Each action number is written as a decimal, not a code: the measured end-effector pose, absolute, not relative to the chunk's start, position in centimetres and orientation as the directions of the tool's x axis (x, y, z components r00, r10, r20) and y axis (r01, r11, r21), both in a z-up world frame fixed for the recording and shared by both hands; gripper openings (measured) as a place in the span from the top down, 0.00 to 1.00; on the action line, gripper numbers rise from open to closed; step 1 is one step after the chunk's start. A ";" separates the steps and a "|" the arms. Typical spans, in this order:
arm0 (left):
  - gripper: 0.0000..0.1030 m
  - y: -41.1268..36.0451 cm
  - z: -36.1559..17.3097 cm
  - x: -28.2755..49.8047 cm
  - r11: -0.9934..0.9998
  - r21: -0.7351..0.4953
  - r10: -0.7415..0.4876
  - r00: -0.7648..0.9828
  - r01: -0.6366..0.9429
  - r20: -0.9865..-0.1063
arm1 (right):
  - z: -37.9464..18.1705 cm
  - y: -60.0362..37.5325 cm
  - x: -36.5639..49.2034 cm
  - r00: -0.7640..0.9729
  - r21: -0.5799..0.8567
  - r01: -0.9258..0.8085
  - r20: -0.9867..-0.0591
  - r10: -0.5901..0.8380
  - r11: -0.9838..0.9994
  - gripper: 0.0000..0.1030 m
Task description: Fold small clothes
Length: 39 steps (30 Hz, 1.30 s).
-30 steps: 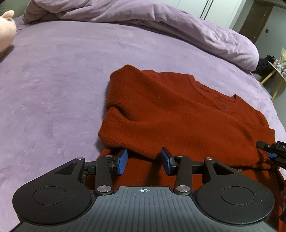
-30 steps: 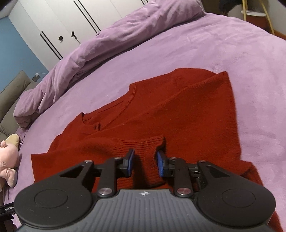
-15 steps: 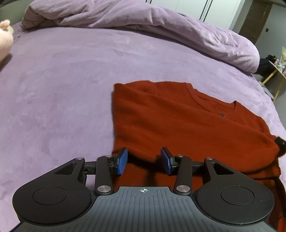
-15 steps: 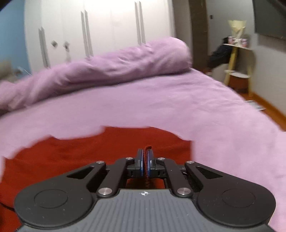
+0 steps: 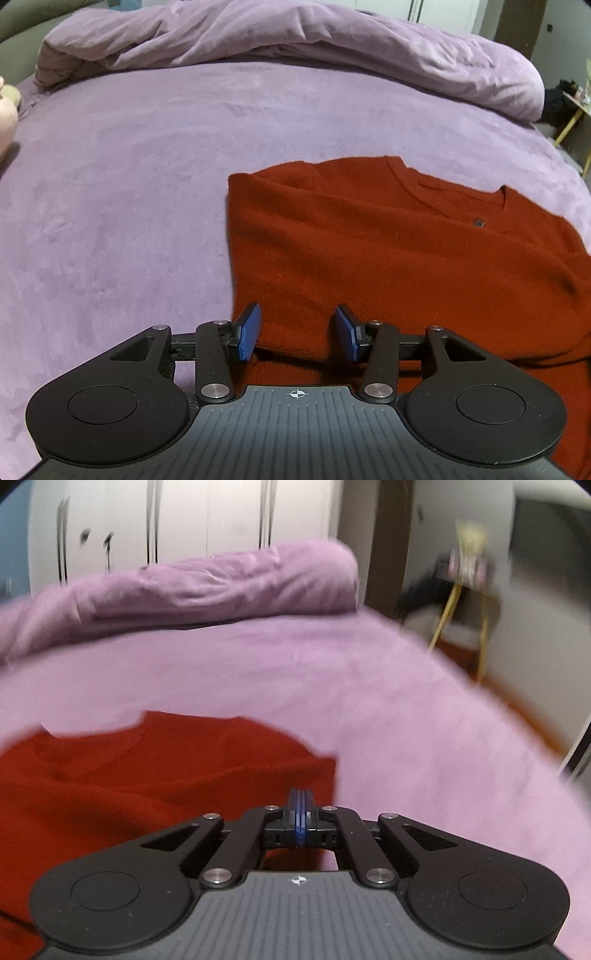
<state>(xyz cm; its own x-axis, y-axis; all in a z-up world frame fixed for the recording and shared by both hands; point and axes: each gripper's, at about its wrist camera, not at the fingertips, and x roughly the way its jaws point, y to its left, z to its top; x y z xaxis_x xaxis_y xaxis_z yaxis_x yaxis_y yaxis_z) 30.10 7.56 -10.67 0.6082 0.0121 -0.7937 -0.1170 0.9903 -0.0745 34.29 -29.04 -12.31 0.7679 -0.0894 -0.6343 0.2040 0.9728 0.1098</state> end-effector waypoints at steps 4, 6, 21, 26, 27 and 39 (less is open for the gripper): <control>0.51 6.8 -10.8 30.1 0.994 -0.027 0.045 0.608 -0.108 -0.793 | -12.4 -29.2 32.0 0.760 0.365 0.106 -0.629 0.161 0.925 0.91; 0.51 6.5 -10.7 30.1 0.995 -0.008 0.056 0.608 -0.103 -0.792 | -13.0 -28.6 31.1 0.738 0.389 0.084 -0.643 0.205 0.917 0.90; 0.47 5.7 -10.8 30.4 0.994 0.045 0.093 0.591 -0.096 -0.801 | -15.3 -28.0 33.1 0.723 0.239 0.158 -0.688 0.052 0.958 1.00; 0.41 5.5 -11.2 30.3 0.993 0.076 0.115 0.592 -0.090 -0.798 | -15.5 -27.0 34.3 0.744 0.115 0.140 -0.667 -0.028 0.983 1.00; 0.40 5.5 -11.2 30.3 0.993 0.079 0.118 0.592 -0.092 -0.798 | -15.5 -27.0 34.5 0.745 0.105 0.138 -0.667 -0.034 0.985 1.00; 0.39 5.3 -10.7 29.4 0.992 0.098 0.129 0.577 -0.085 -0.806 | -14.7 -26.8 31.6 0.737 0.067 0.049 -0.675 0.009 0.997 0.82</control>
